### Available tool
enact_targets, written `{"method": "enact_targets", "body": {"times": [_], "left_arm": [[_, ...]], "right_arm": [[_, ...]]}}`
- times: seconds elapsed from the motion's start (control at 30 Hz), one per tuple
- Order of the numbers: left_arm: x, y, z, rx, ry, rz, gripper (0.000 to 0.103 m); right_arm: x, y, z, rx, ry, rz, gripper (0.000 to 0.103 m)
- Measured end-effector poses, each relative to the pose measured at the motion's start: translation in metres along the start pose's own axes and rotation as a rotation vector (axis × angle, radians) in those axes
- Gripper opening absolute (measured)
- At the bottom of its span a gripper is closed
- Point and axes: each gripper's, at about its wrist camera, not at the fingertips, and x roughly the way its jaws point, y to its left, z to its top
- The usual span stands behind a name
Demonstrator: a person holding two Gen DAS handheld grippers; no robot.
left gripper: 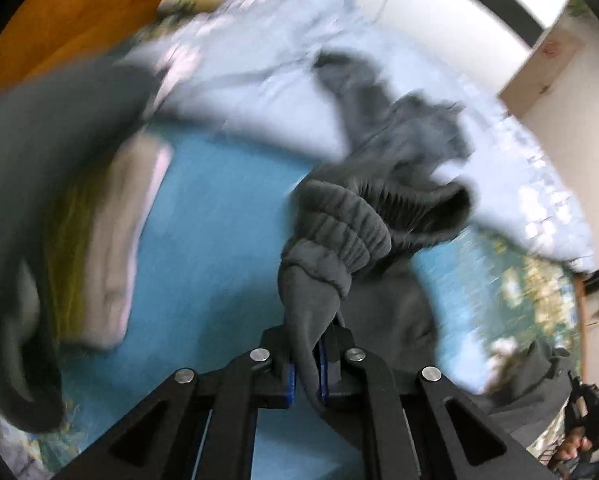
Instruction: Fold clothes
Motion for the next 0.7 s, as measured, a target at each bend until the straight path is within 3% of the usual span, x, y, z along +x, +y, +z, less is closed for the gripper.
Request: {"method": "enact_targets", "body": {"times": [0.1, 0.17, 0.23, 0.3, 0.43, 0.5, 0.57, 0.7], "left_arm": [[-0.045, -0.028, 0.017, 0.053, -0.137, -0.125, 0.008], [-0.063, -0.038, 0.012, 0.099, -0.198, -0.159, 0.009], [-0.06, -0.034, -0.011, 0.123, -0.193, -0.176, 0.009], [-0.031, -0.016, -0.048, 0.113, -0.118, -0.148, 0.01], [0.03, 0.029, -0.12, 0.051, 0.102, -0.061, 0.009], [0.042, 0.051, -0.148, 0.019, 0.171, -0.048, 0.009], [0.045, 0.06, -0.161, 0.013, 0.206, -0.052, 0.009], [0.042, 0.054, -0.17, 0.097, 0.213, -0.026, 0.012]], "right_arm": [[-0.042, 0.046, 0.036, -0.106, -0.113, 0.024, 0.002], [-0.078, 0.069, 0.053, -0.175, -0.204, 0.052, 0.002], [-0.111, 0.074, 0.057, -0.232, -0.275, 0.06, 0.002], [-0.122, 0.063, 0.053, -0.26, -0.282, 0.026, 0.003], [-0.078, -0.007, 0.012, -0.231, -0.093, -0.221, 0.003], [-0.058, -0.052, -0.014, -0.174, 0.001, -0.317, 0.003], [-0.049, -0.091, -0.038, -0.116, 0.064, -0.368, 0.002], [-0.05, -0.124, -0.056, -0.031, 0.091, -0.393, 0.002]]}}
